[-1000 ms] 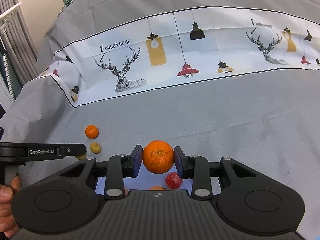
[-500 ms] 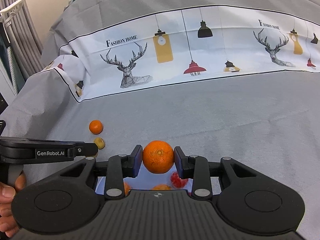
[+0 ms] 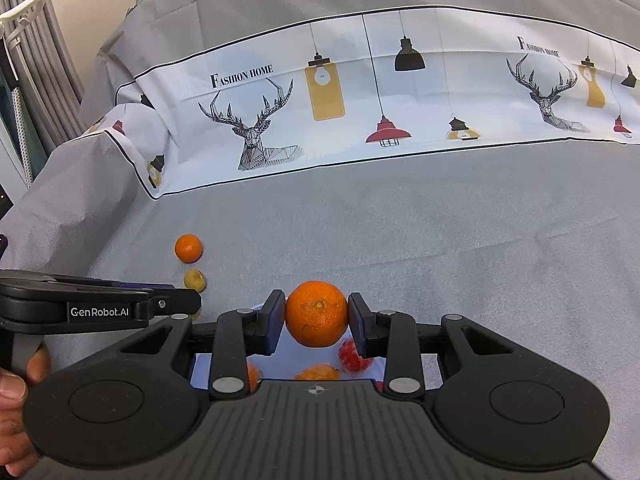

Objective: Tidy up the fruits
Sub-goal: 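Carry the yellow fruit with the left tool over the plate while the right tool carries the orange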

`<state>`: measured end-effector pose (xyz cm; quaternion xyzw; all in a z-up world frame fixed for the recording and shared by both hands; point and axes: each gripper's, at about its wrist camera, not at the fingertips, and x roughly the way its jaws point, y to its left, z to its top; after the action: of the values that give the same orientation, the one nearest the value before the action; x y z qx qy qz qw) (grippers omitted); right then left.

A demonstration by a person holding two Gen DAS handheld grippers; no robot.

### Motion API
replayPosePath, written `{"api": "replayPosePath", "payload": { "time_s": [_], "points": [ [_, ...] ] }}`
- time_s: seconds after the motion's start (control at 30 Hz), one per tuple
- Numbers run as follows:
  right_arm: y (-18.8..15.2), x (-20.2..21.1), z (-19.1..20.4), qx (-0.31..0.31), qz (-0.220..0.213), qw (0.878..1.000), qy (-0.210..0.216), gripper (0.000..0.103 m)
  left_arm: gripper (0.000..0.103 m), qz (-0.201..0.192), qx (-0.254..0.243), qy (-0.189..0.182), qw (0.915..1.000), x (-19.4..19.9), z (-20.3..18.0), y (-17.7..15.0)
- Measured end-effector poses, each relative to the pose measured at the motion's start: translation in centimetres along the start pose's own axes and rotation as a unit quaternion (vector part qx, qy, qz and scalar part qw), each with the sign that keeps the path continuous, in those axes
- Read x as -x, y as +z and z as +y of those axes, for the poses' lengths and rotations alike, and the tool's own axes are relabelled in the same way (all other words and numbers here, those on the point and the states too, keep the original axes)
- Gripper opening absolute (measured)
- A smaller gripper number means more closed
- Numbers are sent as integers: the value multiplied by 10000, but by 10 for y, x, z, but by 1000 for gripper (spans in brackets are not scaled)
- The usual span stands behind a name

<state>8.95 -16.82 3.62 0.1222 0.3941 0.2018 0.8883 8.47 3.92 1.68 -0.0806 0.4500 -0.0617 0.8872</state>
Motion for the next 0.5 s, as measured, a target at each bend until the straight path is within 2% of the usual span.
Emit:
{"api": "replayPosePath", "payload": {
  "time_s": [0.5],
  "points": [
    [-1, -2, 1, 21, 33, 10000, -18, 36, 25, 166, -204, -135, 9996, -5, -8, -4]
  ]
}}
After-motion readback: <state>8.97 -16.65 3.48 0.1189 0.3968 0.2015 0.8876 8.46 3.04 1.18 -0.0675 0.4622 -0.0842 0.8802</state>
